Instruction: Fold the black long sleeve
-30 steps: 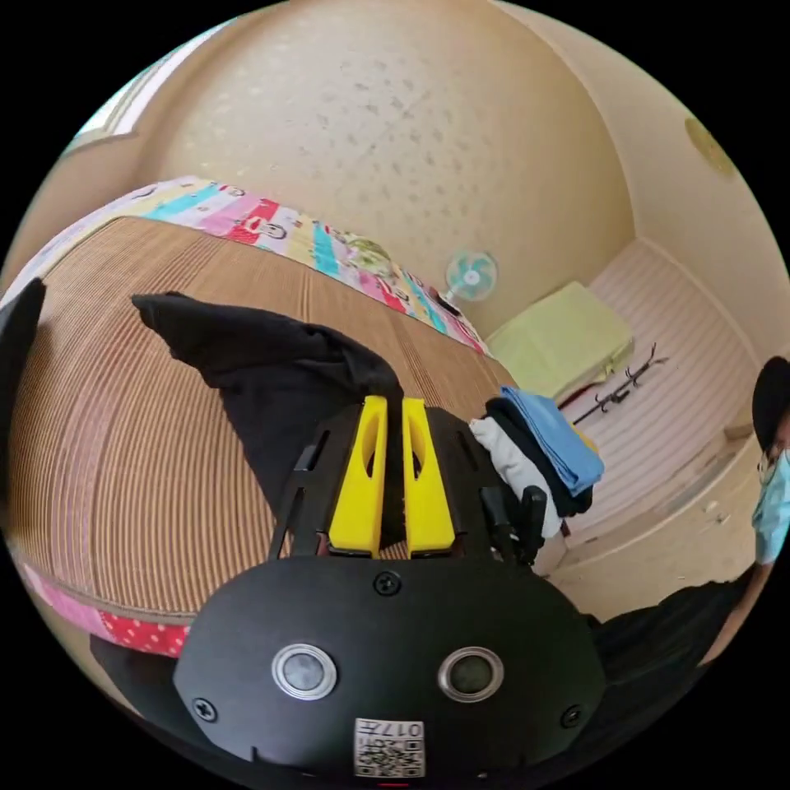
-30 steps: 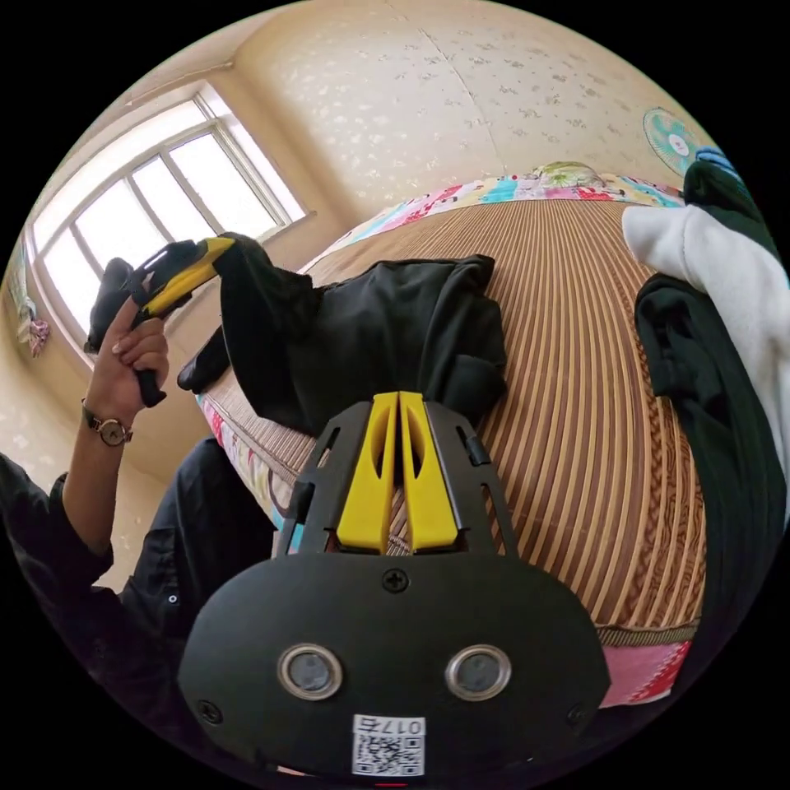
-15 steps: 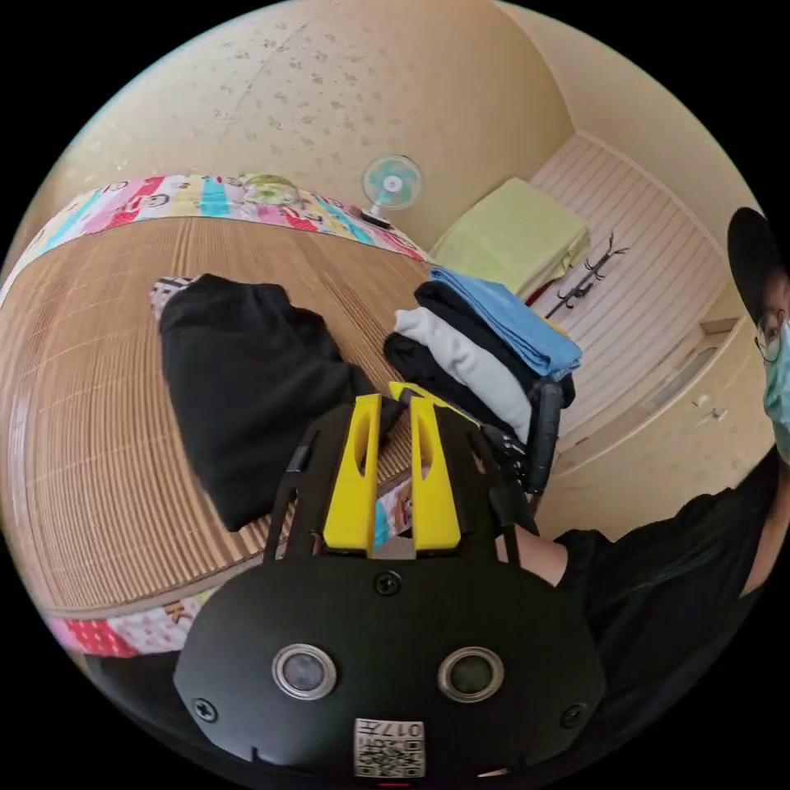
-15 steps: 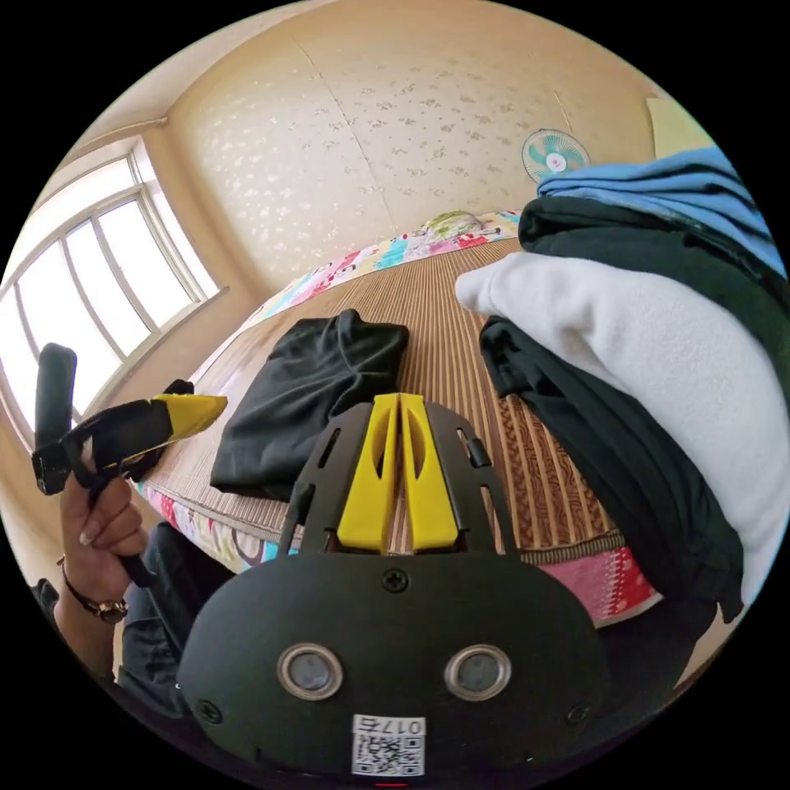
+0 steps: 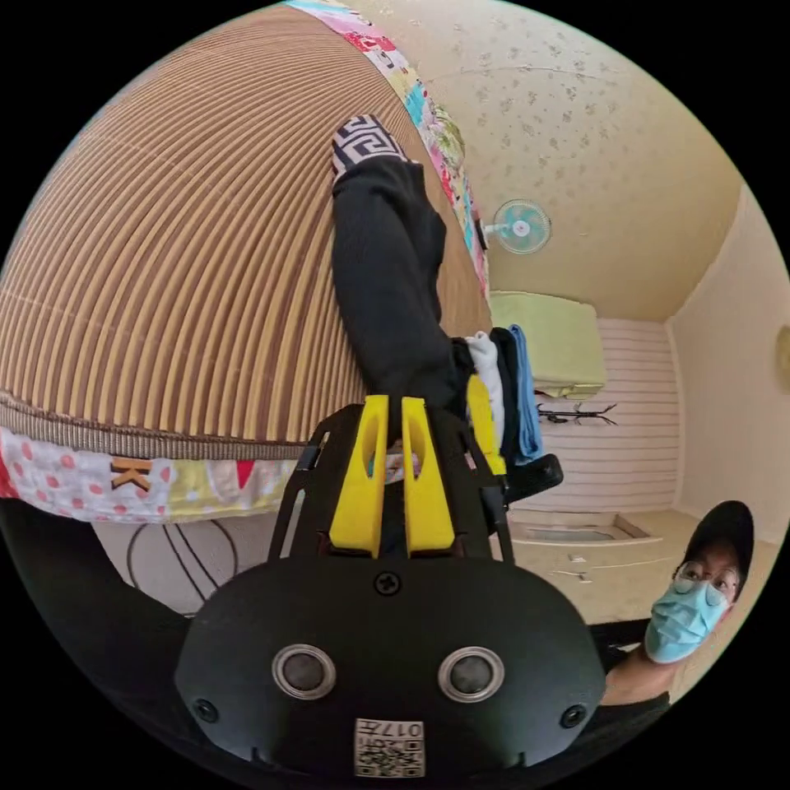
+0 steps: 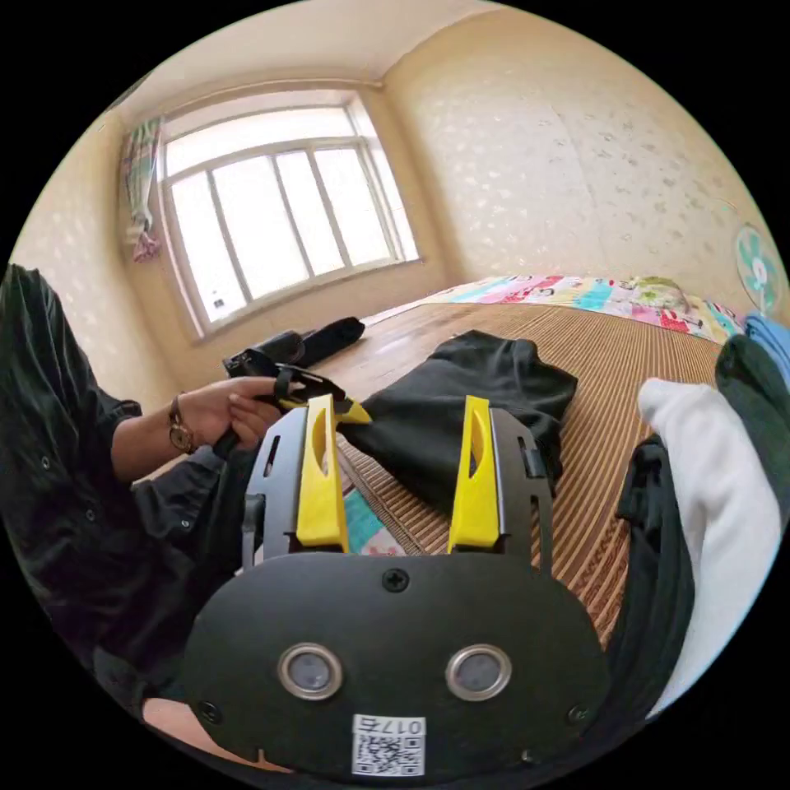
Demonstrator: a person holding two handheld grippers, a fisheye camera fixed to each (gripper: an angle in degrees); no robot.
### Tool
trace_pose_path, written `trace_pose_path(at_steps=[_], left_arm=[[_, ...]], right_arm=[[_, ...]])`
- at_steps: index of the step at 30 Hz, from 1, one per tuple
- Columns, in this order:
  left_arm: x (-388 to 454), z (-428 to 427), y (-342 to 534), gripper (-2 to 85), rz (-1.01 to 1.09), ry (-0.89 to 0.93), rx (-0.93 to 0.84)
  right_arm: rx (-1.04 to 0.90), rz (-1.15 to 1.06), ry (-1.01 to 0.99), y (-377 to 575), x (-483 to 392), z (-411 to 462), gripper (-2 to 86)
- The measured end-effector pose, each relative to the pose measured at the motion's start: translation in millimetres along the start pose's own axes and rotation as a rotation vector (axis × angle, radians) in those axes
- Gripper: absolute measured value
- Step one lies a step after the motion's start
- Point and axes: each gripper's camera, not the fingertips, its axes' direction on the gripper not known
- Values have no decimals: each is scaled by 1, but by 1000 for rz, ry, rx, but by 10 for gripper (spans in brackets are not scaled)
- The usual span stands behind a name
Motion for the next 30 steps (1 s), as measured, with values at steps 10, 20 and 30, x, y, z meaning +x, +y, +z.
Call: trace_pose_path(at_steps=[10, 20, 30], left_arm=[[86, -159, 39, 12, 321, 302, 184], [60, -397, 34, 17, 322, 193, 594], [29, -519, 33, 63, 124, -394, 894]], right_arm=[[-109, -343, 522, -52, -153, 4, 48], [-15, -474, 274, -226, -232, 161, 40], [-44, -482, -31, -337, -284, 319, 45]])
